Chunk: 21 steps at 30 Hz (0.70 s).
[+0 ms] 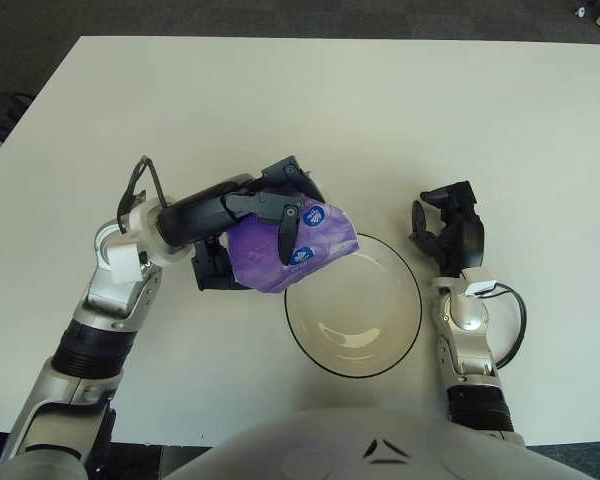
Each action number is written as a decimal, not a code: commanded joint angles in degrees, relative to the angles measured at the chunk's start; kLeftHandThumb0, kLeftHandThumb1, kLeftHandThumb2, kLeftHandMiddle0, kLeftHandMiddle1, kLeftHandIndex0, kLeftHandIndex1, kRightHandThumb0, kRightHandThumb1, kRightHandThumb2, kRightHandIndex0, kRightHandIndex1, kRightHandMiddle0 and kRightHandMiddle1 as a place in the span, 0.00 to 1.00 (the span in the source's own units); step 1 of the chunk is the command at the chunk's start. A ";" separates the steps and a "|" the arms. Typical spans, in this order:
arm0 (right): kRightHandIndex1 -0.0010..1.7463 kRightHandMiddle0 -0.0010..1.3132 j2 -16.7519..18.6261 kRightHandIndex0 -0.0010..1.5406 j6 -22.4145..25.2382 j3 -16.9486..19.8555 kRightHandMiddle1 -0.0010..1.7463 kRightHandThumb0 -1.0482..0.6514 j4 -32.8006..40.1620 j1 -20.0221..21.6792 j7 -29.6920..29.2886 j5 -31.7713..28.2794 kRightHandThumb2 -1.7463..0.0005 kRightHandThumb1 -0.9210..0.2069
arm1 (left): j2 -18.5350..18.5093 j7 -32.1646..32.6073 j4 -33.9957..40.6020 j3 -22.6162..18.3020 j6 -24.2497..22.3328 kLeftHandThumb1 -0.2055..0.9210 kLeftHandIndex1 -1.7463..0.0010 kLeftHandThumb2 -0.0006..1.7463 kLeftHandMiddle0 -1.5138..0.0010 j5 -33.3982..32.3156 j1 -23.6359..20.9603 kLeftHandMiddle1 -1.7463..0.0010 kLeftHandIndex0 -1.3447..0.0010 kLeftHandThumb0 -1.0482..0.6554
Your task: Put the tissue paper into the plate.
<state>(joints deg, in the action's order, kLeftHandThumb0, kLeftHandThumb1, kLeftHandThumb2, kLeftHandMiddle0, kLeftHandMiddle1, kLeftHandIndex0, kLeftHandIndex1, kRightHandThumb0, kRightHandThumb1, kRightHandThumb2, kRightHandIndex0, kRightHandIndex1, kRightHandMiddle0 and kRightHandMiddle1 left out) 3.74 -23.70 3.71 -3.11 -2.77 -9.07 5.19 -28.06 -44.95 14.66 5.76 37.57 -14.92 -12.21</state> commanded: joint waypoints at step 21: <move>0.78 0.23 0.58 0.38 3.57 0.03 1.00 0.40 -2.10 -3.60 -0.61 -0.58 0.54 0.17 | 4.81 6.51 -11.21 11.20 18.19 0.15 0.00 0.99 0.41 25.95 -11.96 0.00 0.52 0.61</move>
<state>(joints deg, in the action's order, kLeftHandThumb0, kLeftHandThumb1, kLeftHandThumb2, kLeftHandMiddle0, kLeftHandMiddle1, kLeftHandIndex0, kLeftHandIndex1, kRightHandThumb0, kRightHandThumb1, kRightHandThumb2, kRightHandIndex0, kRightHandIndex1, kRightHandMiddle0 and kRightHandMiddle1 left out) 3.99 -21.40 3.70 -2.68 -3.58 -9.67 5.26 -22.09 -39.15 4.42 15.44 54.03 11.46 -23.42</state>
